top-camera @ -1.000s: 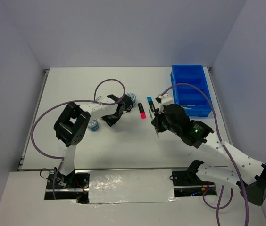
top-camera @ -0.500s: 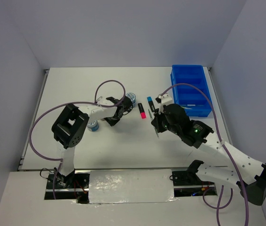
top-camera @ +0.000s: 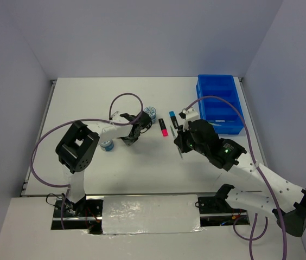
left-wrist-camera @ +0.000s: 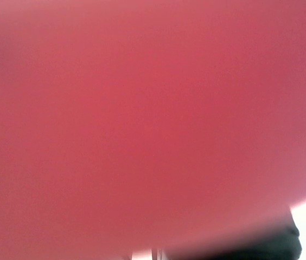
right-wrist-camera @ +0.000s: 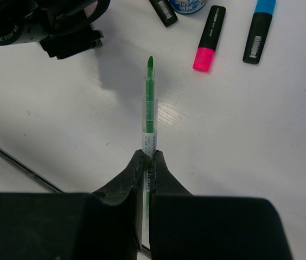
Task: Sort the stationery into containers
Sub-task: Pick up the pen cap from the center of the board.
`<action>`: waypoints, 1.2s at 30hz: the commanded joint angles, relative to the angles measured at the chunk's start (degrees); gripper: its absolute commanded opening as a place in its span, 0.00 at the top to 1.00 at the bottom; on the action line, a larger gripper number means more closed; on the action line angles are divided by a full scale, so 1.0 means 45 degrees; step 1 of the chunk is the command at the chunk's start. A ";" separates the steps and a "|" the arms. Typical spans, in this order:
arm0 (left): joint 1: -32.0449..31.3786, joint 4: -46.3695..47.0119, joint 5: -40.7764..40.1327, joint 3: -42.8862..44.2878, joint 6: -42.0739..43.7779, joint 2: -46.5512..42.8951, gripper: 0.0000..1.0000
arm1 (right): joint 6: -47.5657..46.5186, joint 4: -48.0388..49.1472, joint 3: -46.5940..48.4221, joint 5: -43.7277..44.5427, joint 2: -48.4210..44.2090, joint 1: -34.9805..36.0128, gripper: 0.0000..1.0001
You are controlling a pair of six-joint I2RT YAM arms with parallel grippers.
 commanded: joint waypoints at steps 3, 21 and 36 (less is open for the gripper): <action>-0.0262 -0.0606 0.0122 0.0454 0.0635 -0.0526 1.00 | 0.0006 0.0176 0.0370 -0.0094 -0.0208 -0.0071 1.00; -0.0867 -0.0299 -0.1090 0.0886 0.2468 -0.2145 1.00 | 0.0026 0.0156 0.0390 -0.0269 -0.0286 -0.0052 1.00; -0.1590 1.2997 0.4571 -0.6082 0.9541 -1.0952 1.00 | 0.4398 0.8216 -0.4818 -0.4741 -0.3429 0.0064 1.00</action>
